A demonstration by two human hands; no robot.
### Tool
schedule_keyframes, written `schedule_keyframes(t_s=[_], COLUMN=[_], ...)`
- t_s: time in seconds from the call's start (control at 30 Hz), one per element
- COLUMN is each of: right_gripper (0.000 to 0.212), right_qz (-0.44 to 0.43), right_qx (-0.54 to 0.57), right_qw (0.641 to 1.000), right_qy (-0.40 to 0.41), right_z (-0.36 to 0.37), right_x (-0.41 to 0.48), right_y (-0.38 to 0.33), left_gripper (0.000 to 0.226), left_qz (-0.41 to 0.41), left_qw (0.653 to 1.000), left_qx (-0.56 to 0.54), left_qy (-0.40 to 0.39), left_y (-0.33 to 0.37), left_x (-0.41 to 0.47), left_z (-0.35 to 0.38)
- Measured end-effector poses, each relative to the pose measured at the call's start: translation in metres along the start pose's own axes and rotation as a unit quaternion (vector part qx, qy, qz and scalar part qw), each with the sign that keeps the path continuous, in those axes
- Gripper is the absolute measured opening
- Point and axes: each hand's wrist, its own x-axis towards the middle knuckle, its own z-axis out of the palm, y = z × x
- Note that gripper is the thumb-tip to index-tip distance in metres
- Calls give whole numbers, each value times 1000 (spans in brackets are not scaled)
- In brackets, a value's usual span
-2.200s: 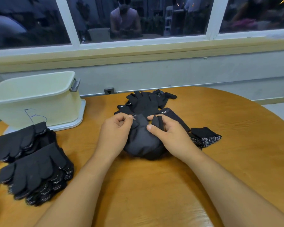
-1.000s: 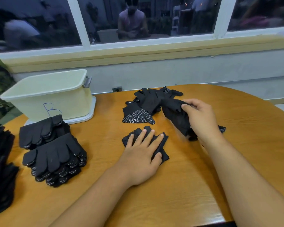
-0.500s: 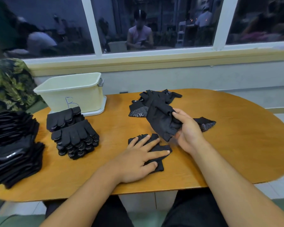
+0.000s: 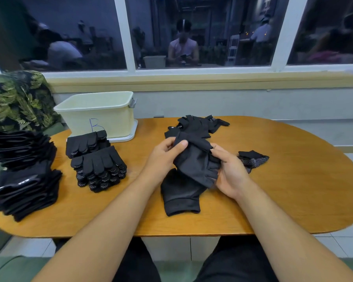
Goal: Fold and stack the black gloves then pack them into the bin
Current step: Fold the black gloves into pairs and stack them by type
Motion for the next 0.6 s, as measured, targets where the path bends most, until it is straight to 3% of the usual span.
schedule_keyframes(t_s=[0.17,0.27,0.37,0.43,0.6], right_gripper=[48,44,35,16,16], right_qz=[-86,-162,-201,-209,-188], right_qx=[12,-106,-217,-230,-231], right_qw=[996,981,953,946,950], right_qy=[-14,-6,69,95,93], right_z=[-8,-8,-4,-3,-6], right_x=[2,1,3,3,4], right_y=[-3,5,10,10,6], left_gripper=[20,17,22,24,25], left_qz=[24,15,6,12,37], left_qw=[997,989,975,961,919], left_qx=[78,145,219,270,377], left_qy=[5,-8,-38,-52,-104], left_y=[32,50,66,73,87], left_x=[25,31,33,34,38], left_z=[4,4,6,6,-5])
